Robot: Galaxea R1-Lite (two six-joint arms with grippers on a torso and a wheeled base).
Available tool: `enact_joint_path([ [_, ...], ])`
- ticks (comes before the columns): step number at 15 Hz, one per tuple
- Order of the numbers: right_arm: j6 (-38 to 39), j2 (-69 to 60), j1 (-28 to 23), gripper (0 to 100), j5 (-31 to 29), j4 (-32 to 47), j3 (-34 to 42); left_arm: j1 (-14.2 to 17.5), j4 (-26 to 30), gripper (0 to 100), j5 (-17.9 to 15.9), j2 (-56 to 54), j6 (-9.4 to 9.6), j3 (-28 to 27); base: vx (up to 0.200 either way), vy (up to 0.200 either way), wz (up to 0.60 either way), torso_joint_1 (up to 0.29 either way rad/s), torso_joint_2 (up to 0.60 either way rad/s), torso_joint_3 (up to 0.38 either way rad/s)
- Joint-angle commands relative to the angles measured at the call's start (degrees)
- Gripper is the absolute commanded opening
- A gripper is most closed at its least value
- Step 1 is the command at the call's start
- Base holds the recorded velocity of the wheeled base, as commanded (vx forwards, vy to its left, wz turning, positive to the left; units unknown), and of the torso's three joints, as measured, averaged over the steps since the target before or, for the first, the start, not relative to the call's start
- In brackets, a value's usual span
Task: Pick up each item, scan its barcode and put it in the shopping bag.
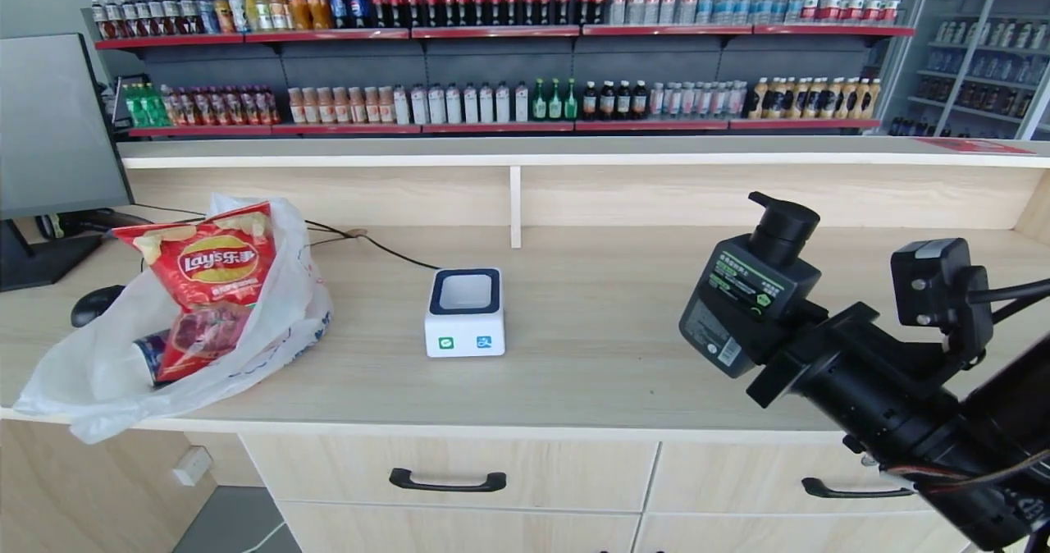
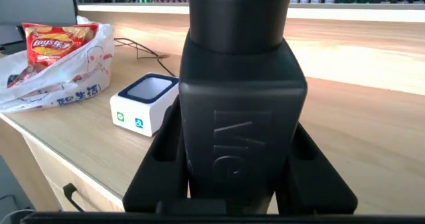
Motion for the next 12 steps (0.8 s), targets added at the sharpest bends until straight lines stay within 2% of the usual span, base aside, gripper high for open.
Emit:
enact_joint_path([
  [1, -0.6, 0.0, -0.8, 0, 0.0, -0.1, 0.5, 0.1, 0.0, 100, 0.0, 0.0, -0.26, 0.0, 0.000, 0.200, 0.00, 0.002, 0.01, -0.007],
  [12, -1.3, 0.1, -0.8, 0, 0.0, -0.1, 1.6, 0.0, 0.0, 100, 0.0, 0.0, -0.26, 0.0, 0.000, 0.200, 0.00, 0.003, 0.00, 0.002],
])
